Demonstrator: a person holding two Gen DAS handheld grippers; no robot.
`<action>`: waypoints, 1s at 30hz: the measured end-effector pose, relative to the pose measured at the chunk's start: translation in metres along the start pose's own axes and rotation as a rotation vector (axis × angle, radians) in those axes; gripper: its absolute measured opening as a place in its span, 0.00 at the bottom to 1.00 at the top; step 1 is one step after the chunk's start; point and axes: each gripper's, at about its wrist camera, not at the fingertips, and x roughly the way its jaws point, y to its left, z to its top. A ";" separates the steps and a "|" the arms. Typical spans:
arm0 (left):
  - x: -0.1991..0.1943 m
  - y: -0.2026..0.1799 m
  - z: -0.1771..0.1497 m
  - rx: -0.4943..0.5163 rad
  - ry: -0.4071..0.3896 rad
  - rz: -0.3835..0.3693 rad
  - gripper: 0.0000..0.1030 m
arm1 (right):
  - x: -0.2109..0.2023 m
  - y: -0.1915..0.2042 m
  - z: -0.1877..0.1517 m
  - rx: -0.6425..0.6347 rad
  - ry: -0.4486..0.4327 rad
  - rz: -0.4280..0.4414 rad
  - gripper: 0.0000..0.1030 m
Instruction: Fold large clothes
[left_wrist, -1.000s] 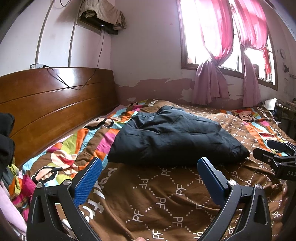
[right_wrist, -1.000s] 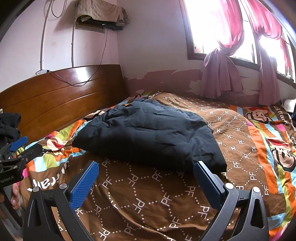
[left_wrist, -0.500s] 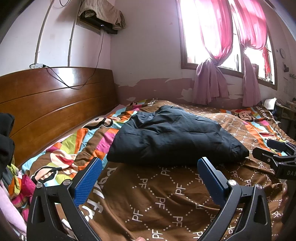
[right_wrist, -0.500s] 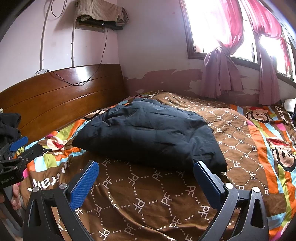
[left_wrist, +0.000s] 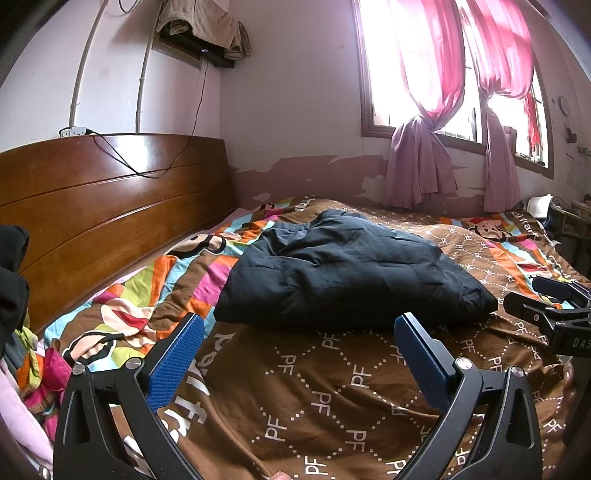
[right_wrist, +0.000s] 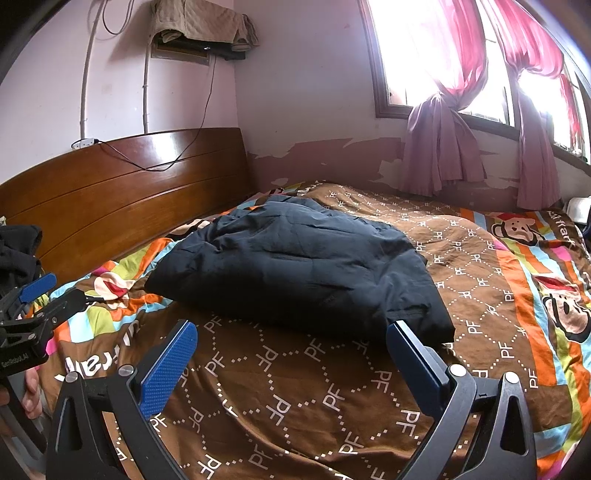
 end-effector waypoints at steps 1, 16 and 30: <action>0.000 0.000 0.000 0.000 0.000 -0.001 0.98 | 0.000 0.000 0.000 0.000 0.000 0.001 1.00; 0.000 0.002 -0.001 0.006 0.012 0.001 0.98 | 0.002 0.000 -0.002 -0.003 0.008 0.003 1.00; 0.002 0.003 -0.002 0.004 0.018 -0.002 0.98 | 0.001 0.000 -0.001 -0.004 0.007 0.003 1.00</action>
